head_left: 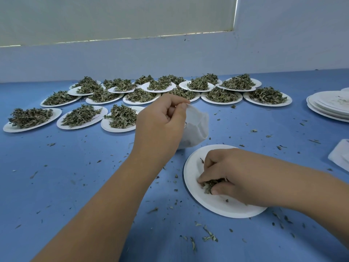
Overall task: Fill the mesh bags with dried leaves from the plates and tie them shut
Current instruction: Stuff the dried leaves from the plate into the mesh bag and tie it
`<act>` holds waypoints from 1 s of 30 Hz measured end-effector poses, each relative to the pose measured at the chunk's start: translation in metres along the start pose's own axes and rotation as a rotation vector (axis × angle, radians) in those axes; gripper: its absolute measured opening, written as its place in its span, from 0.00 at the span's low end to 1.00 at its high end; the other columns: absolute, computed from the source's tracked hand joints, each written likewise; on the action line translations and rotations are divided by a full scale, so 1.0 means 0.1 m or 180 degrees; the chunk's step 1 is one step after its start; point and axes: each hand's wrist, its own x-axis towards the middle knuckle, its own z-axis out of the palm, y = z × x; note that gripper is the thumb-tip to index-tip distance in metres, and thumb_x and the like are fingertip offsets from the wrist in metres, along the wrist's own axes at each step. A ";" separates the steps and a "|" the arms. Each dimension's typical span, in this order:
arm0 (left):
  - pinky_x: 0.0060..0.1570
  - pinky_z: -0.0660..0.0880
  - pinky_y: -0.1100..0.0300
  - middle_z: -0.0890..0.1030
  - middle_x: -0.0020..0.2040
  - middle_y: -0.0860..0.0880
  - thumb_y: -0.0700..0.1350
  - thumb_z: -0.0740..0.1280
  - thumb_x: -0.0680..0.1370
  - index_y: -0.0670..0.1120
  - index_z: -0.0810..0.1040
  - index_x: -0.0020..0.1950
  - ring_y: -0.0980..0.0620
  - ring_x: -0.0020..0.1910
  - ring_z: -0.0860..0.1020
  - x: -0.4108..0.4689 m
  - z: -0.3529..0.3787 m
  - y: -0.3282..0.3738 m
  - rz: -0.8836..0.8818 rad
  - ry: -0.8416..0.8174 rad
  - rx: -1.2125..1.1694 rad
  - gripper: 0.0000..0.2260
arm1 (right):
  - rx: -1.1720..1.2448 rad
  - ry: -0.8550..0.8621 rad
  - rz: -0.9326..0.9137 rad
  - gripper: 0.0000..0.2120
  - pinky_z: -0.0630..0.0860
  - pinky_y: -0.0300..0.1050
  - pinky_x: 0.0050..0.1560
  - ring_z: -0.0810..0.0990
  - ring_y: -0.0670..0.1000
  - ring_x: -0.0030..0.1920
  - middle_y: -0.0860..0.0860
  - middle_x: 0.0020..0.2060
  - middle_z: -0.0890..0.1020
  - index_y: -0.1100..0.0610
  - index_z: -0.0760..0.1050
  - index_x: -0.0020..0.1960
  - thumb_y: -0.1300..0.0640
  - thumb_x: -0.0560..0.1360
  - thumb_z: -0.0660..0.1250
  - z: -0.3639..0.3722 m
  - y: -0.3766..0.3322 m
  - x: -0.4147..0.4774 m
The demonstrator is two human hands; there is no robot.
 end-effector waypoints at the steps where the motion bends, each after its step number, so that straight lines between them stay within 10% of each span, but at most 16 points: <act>1: 0.29 0.64 0.72 0.72 0.28 0.58 0.42 0.65 0.79 0.58 0.78 0.43 0.61 0.27 0.69 0.00 0.00 0.00 -0.0001 0.0009 0.0000 0.11 | -0.0013 0.0005 -0.0005 0.14 0.68 0.37 0.46 0.68 0.39 0.47 0.35 0.52 0.68 0.40 0.75 0.63 0.49 0.78 0.63 0.00 0.00 0.00; 18: 0.29 0.64 0.72 0.72 0.27 0.52 0.40 0.65 0.78 0.56 0.79 0.41 0.60 0.26 0.68 -0.04 0.07 0.02 -0.0004 -0.0024 -0.0032 0.11 | -0.0740 0.0244 -0.0336 0.07 0.56 0.37 0.28 0.67 0.49 0.36 0.46 0.43 0.68 0.48 0.65 0.41 0.54 0.78 0.54 -0.02 -0.20 -0.05; 30: 0.26 0.64 0.65 0.70 0.26 0.49 0.39 0.64 0.78 0.56 0.78 0.40 0.56 0.26 0.66 -0.10 0.16 0.08 0.0003 -0.0177 0.0208 0.12 | 0.1378 0.0949 -0.0412 0.03 0.78 0.41 0.42 0.81 0.47 0.40 0.42 0.41 0.81 0.42 0.81 0.41 0.50 0.69 0.71 -0.45 0.14 -0.23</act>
